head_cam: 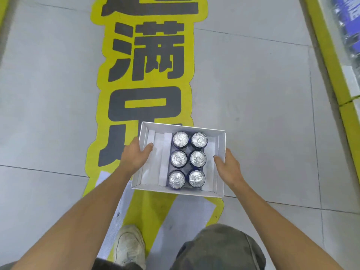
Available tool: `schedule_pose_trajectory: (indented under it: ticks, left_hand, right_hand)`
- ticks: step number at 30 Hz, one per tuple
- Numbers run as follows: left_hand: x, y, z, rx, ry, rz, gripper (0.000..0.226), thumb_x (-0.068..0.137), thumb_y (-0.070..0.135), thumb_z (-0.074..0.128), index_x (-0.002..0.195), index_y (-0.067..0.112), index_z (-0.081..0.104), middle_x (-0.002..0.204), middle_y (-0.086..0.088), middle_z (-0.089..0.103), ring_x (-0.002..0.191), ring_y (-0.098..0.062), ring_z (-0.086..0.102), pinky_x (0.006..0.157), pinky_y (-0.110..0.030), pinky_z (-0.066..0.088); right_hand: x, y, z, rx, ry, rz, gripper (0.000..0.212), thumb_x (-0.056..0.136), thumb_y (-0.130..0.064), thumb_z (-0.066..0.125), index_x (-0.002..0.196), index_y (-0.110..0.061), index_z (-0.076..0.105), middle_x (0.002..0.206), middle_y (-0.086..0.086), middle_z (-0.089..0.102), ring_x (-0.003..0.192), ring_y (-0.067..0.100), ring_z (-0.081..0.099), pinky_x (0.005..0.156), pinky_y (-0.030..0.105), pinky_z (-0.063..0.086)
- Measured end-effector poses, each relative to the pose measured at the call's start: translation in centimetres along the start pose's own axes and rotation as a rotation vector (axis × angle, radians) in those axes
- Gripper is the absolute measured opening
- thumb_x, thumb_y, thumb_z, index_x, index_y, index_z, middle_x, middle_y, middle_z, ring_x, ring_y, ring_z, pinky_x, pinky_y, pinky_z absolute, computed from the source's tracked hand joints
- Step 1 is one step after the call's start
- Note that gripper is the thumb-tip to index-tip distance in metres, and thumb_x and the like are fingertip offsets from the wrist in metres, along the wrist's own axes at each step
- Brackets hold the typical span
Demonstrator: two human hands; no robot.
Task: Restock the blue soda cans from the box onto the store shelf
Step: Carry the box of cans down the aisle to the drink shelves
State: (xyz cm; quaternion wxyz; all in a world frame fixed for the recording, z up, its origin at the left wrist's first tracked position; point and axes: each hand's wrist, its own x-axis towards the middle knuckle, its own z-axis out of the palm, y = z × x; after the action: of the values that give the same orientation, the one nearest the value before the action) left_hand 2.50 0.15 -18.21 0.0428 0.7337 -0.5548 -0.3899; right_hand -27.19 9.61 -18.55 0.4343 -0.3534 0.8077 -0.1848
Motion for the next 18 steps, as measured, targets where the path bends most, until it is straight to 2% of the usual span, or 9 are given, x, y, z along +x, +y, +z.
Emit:
schedule_pose_trajectory:
  ticks: [3, 6, 8, 10, 12, 15, 18]
  left_hand:
    - [0.2, -1.0, 1.3, -0.204, 0.075, -0.003, 0.035, 0.099, 0.040, 0.057, 0.115, 0.009, 0.064, 0.104, -0.005, 0.067, 0.096, -0.028, 0.059, 0.083, -0.038, 0.047]
    - [0.5, -1.5, 2.2, -0.291, 0.149, -0.067, 0.040, 0.101, 0.044, 0.050, 0.104, 0.007, 0.068, 0.097, -0.010, 0.069, 0.095, -0.035, 0.063, 0.087, -0.046, 0.051]
    - [0.7, -1.8, 2.2, -0.322, 0.162, -0.097, 0.051, 0.100, 0.050, 0.049, 0.090, 0.002, 0.066, 0.089, -0.017, 0.068, 0.087, -0.036, 0.062, 0.082, -0.048, 0.052]
    - [0.5, -1.9, 2.0, -0.349, 0.151, -0.108, 0.059, 0.097, 0.055, 0.049, 0.083, -0.001, 0.062, 0.086, -0.022, 0.067, 0.081, -0.038, 0.061, 0.077, -0.047, 0.053]
    - [0.1, -1.7, 1.8, -0.364, 0.140, -0.106, 0.059, 0.097, 0.057, 0.049, 0.081, 0.002, 0.063, 0.085, -0.023, 0.068, 0.080, -0.036, 0.063, 0.075, -0.046, 0.053]
    - [-0.5, -0.8, 0.9, -0.375, 0.131, -0.096, 0.057, 0.095, 0.060, 0.047, 0.084, 0.009, 0.069, 0.085, -0.017, 0.072, 0.086, -0.037, 0.067, 0.080, -0.052, 0.056]
    - [-1.0, 0.8, -1.6, -0.356, 0.130, -0.078, 0.066, 0.089, 0.067, 0.046, 0.084, 0.005, 0.069, 0.084, -0.019, 0.072, 0.085, -0.040, 0.067, 0.078, -0.054, 0.056]
  right_hand:
    - [0.1, 0.4, 1.8, 0.235, 0.120, 0.038, 0.029, 0.101, -0.019, 0.047, 0.126, -0.021, 0.062, 0.098, -0.010, 0.067, 0.097, 0.024, 0.063, 0.085, 0.037, 0.050]
    - [0.3, 1.0, 2.3, 0.341, 0.157, 0.055, 0.022, 0.101, -0.024, 0.049, 0.110, -0.019, 0.069, 0.096, 0.006, 0.071, 0.088, 0.026, 0.063, 0.085, 0.040, 0.052]
    - [0.2, 1.0, 2.3, 0.416, 0.154, 0.066, 0.022, 0.101, -0.028, 0.051, 0.100, -0.014, 0.068, 0.085, 0.008, 0.064, 0.078, 0.021, 0.055, 0.075, 0.035, 0.048]
    - [0.0, 1.0, 2.3, 0.460, 0.158, 0.074, 0.031, 0.096, -0.034, 0.053, 0.097, -0.006, 0.066, 0.081, 0.005, 0.056, 0.076, 0.018, 0.049, 0.071, 0.034, 0.043]
    - [-0.2, 1.0, 2.3, 0.484, 0.144, 0.093, 0.034, 0.094, -0.037, 0.054, 0.097, -0.006, 0.065, 0.081, 0.005, 0.053, 0.075, 0.017, 0.048, 0.070, 0.034, 0.041]
    - [-0.9, 0.4, 1.7, 0.537, 0.142, 0.095, 0.038, 0.091, -0.039, 0.055, 0.098, -0.003, 0.061, 0.081, 0.004, 0.052, 0.076, 0.017, 0.046, 0.071, 0.035, 0.039]
    - [-2.3, -1.4, 0.3, 0.566, 0.146, 0.082, 0.028, 0.096, -0.035, 0.055, 0.098, -0.010, 0.068, 0.083, 0.004, 0.055, 0.077, 0.017, 0.050, 0.073, 0.034, 0.043]
